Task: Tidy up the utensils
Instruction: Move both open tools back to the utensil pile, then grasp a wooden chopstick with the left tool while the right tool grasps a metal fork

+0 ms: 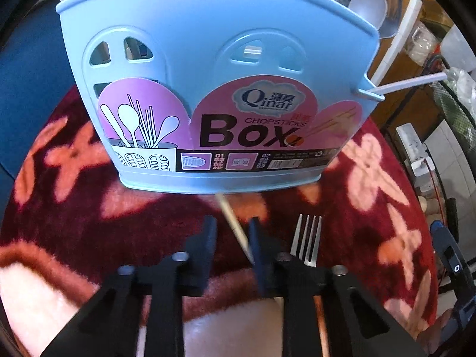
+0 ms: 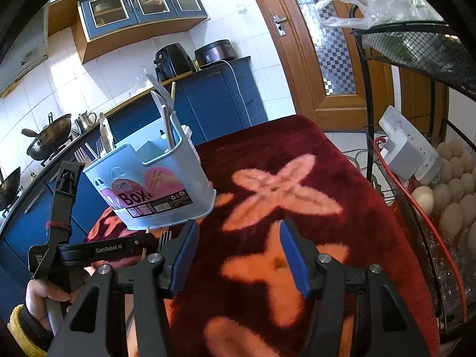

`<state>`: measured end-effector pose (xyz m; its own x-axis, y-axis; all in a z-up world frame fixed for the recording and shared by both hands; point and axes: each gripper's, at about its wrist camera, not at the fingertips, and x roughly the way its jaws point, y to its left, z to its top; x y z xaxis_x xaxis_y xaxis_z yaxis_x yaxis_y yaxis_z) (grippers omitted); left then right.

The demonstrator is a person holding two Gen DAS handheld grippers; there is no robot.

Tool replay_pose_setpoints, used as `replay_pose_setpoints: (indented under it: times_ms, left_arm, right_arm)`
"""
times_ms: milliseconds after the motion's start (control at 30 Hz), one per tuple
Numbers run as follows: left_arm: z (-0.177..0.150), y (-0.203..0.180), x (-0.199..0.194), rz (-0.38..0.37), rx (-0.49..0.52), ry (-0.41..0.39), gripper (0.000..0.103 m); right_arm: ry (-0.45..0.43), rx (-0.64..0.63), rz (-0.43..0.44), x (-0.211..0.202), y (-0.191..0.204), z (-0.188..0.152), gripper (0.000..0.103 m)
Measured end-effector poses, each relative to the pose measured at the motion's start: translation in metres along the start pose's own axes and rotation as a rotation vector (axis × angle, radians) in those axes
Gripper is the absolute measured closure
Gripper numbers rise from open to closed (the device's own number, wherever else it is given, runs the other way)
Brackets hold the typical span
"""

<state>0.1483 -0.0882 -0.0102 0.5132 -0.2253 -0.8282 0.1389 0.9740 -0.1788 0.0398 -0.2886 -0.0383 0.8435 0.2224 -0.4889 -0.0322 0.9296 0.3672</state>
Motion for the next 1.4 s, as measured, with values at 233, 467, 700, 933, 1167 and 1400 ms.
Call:
replay_pose_setpoints:
  times_ms: [233,467,700,933,1167,1400]
  left_arm:
    - [0.000,0.009,-0.004,-0.030,-0.033,-0.002,0.099]
    - [-0.005,0.026,-0.021,-0.073,-0.075,-0.033,0.099]
    - [-0.006,0.039,-0.046,-0.088,-0.088,-0.121,0.099]
    - [-0.009,0.054,-0.064,-0.072,-0.088,-0.194,0.099]
    - [-0.013,0.073,-0.074,-0.074,-0.109,-0.242,0.099]
    - [-0.014,0.087,-0.078,-0.067,-0.122,-0.271,0.099]
  right_arm:
    - [0.006,-0.009,0.001,0.001,0.003,0.000,0.043]
    - [0.029,-0.034,0.018,0.006,0.015,0.000,0.043]
    - [0.089,-0.055,0.063,0.022,0.035,0.000,0.043]
    - [0.190,-0.080,0.115,0.049,0.057,-0.007,0.043]
    - [0.275,-0.087,0.129,0.078,0.073,-0.011,0.044]
    - [0.314,-0.084,0.121,0.098,0.078,-0.012,0.046]
